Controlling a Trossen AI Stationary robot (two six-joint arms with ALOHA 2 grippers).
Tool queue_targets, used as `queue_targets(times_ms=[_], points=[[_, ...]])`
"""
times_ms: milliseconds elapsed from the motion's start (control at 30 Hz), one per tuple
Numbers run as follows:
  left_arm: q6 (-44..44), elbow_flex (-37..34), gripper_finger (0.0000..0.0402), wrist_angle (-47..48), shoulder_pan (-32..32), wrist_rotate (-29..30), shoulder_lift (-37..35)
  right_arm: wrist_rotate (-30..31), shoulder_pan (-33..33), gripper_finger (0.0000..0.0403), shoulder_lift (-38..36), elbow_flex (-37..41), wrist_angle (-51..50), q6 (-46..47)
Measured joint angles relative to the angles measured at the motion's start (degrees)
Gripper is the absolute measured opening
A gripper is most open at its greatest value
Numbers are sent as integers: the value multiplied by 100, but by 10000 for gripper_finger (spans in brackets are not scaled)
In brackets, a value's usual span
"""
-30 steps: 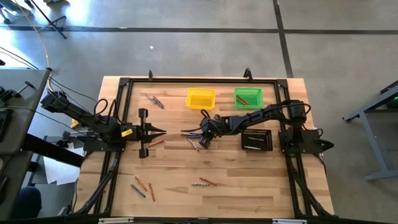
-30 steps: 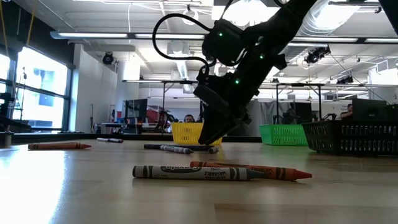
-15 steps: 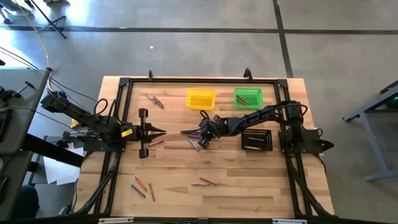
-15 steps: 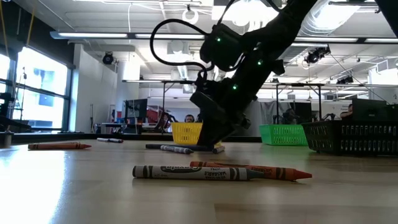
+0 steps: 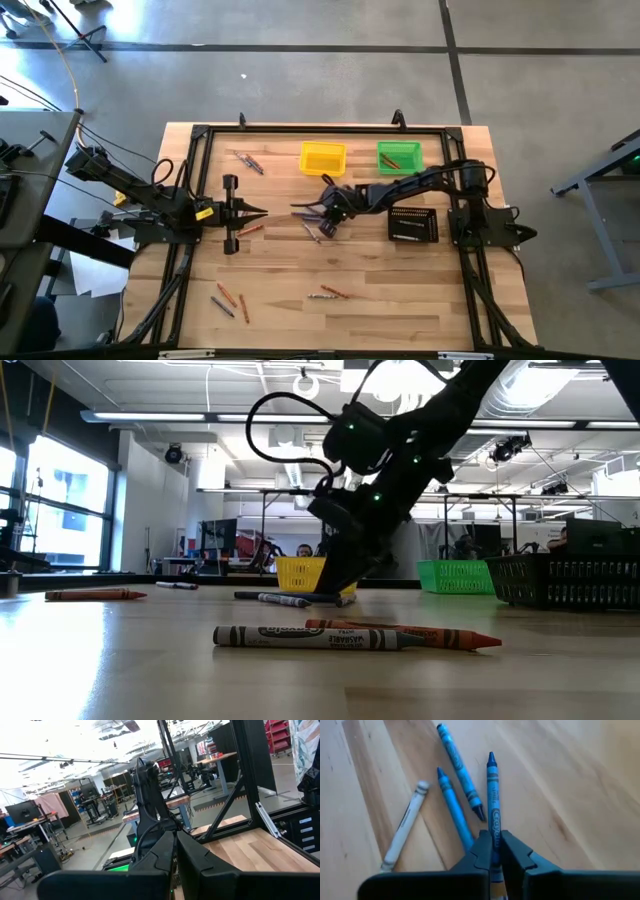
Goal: Sort crayons
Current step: Put the blue crayon into the yellow bin
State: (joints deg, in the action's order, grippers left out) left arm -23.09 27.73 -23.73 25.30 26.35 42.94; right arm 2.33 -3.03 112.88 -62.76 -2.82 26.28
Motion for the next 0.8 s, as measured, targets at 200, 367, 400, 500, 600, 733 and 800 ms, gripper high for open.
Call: queue_targets(times_ms=[200, 367, 400, 500, 600, 733, 800], points=[[0, 0, 10, -4, 0, 0, 0, 42, -72, 4, -291, 8, 43, -128], [0, 0, 10, -4, 0, 1, 0, 621, -186, 3, -485, 2, 202, -236], [0, 0, 10, -9, -2, 1, 0, 735, -237, 3, -522, -3, 247, -269], [0, 0, 10, -9, -2, 0, 0, 954, -480, 3, -540, -7, 393, -339], [0, 0, 10, -9, -2, 1, 0, 975, -800, 3, -540, -9, 603, -326], [0, 0, 10, -6, 0, 0, 0, 1031, -1211, 3, -540, -9, 819, -325], [0, 0, 10, -6, -2, 0, 0, 1036, -1363, 3, -542, -13, 990, -323]])
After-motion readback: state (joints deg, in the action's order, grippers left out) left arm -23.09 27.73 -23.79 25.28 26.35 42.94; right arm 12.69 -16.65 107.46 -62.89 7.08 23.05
